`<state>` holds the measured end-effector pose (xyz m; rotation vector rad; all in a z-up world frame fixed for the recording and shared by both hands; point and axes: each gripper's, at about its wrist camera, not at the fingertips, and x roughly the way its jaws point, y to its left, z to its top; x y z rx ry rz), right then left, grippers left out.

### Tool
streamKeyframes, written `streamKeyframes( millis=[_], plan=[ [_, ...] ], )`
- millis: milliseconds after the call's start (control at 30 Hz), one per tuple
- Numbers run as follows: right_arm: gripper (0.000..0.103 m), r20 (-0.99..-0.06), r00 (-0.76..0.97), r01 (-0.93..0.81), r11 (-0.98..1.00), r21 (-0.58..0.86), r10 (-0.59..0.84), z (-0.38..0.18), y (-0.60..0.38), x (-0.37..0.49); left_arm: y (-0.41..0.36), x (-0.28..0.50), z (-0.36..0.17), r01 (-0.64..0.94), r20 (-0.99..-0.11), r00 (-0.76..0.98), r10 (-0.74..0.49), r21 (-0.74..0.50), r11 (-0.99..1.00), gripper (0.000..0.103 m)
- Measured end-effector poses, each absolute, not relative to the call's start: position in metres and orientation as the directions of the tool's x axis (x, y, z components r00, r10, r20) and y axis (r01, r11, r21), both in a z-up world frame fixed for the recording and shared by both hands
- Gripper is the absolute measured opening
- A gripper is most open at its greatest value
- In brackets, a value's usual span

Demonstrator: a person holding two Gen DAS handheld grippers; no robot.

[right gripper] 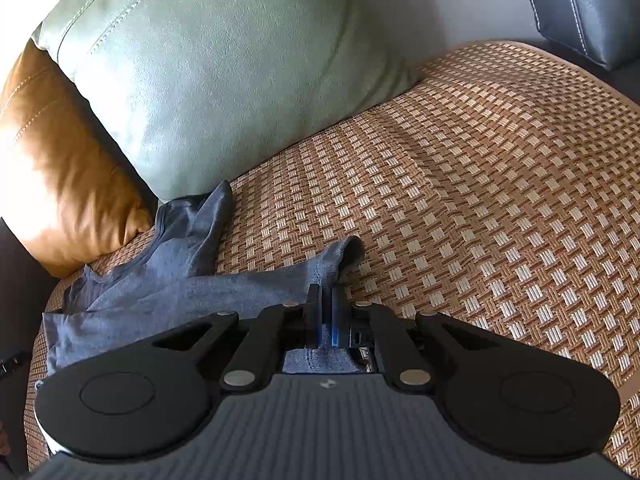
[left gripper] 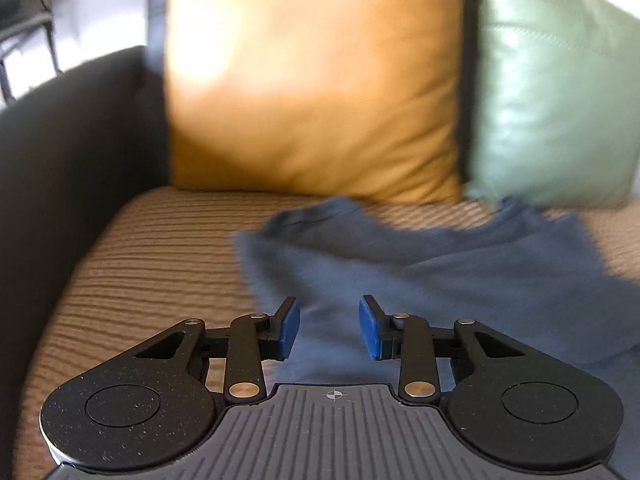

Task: Fold clothes
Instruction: 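Grasp the shirt side with the right gripper and fold it toward the collar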

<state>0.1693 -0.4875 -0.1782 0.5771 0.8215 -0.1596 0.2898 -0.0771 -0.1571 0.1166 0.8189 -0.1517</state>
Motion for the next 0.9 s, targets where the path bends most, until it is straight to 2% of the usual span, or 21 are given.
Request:
streamKeyframes(
  millis=[100,300,467,567,767,900],
  plan=[
    [0.005,-0.731,0.677,0.356,0.831,0.427,0.086,-0.179,-0.487,0.171,-0.099,0.298,-0.170,0.211,-0.744,0.649,-0.158,-0.023,0.977,0.053],
    [0.005,-0.742,0.664,0.352,0.839,0.414,0.088,-0.183,-0.490,0.172,-0.143,0.315,-0.195,0.270,-0.748,0.599,-0.286,-0.148,0.951,0.053],
    [0.005,-0.753,0.651,0.355,0.837,0.416,0.098,-0.186,-0.492,0.173,-0.168,0.304,-0.211,0.347,-0.714,0.676,-0.182,0.090,0.934,0.052],
    [0.005,-0.734,0.671,0.341,0.835,0.431,0.105,-0.169,-0.484,0.174,-0.162,0.306,-0.202,0.338,-0.725,0.658,-0.202,0.045,0.940,0.052],
    [0.005,-0.603,0.736,0.134,0.807,0.575,0.308,-0.092,-0.411,0.203,-0.097,0.290,-0.154,0.267,-0.640,0.733,-0.230,-0.041,0.963,0.059],
    [0.005,-0.569,0.694,-0.024,0.804,0.594,0.441,-0.074,-0.316,0.246,-0.051,0.275,-0.139,0.245,-0.612,0.759,-0.222,-0.048,0.968,0.063]
  ],
)
